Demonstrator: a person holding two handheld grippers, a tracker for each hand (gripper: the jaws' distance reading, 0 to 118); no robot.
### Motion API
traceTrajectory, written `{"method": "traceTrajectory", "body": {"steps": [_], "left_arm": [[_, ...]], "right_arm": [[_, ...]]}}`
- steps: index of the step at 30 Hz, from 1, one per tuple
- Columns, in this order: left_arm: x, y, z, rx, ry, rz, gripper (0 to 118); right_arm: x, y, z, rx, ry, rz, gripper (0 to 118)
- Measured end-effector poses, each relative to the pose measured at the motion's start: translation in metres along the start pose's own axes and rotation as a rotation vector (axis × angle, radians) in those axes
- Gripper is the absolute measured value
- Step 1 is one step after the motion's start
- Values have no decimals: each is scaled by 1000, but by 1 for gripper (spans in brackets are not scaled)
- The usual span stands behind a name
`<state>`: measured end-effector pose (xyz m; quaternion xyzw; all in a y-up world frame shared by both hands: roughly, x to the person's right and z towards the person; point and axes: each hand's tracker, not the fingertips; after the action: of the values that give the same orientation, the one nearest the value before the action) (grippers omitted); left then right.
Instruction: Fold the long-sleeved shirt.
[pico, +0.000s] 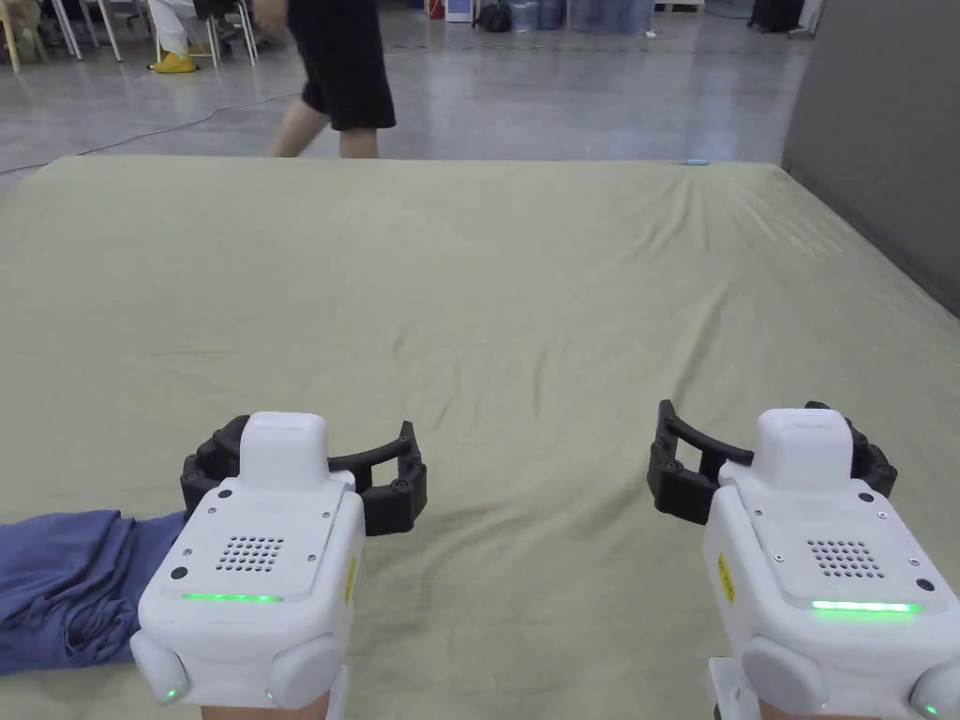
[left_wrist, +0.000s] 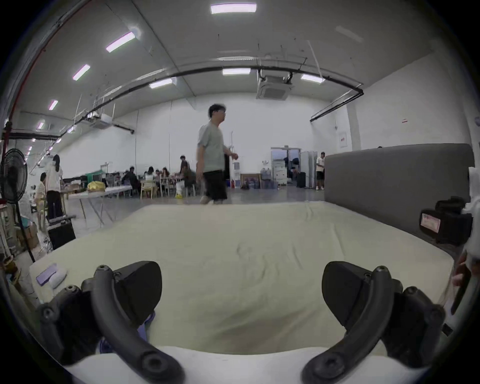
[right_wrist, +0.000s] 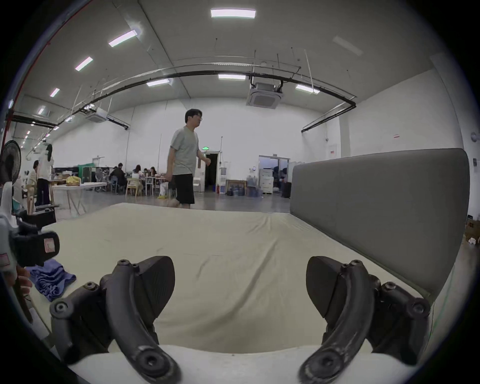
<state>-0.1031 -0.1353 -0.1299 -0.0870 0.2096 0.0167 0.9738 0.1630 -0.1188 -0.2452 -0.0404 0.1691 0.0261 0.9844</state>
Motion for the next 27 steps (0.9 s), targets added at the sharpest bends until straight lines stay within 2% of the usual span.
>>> {"method": "traceTrajectory", "body": {"steps": [3, 5, 8, 10, 13, 20, 27], "left_arm": [[-2, -4, 3, 30, 47, 18, 118], [-5, -4, 7, 55, 49, 15, 118], [-3, -2, 12, 49, 47, 5, 118], [-1, -1, 14, 54, 55, -5, 118], [1, 1, 19, 77, 70, 5, 118], [2, -2, 17, 56, 90, -7, 118], [6, -4, 17, 66, 66, 7, 118]], "right_arm": [[2, -2, -1, 83, 20, -43, 104], [3, -5, -1, 137, 27, -37, 104], [1, 3, 0, 82, -26, 23, 104], [4, 6, -3, 47, 30, 1, 104], [4, 6, 0, 43, 15, -6, 104], [3, 5, 4, 72, -4, 47, 104], [4, 6, 3, 84, -11, 31, 103]]}}
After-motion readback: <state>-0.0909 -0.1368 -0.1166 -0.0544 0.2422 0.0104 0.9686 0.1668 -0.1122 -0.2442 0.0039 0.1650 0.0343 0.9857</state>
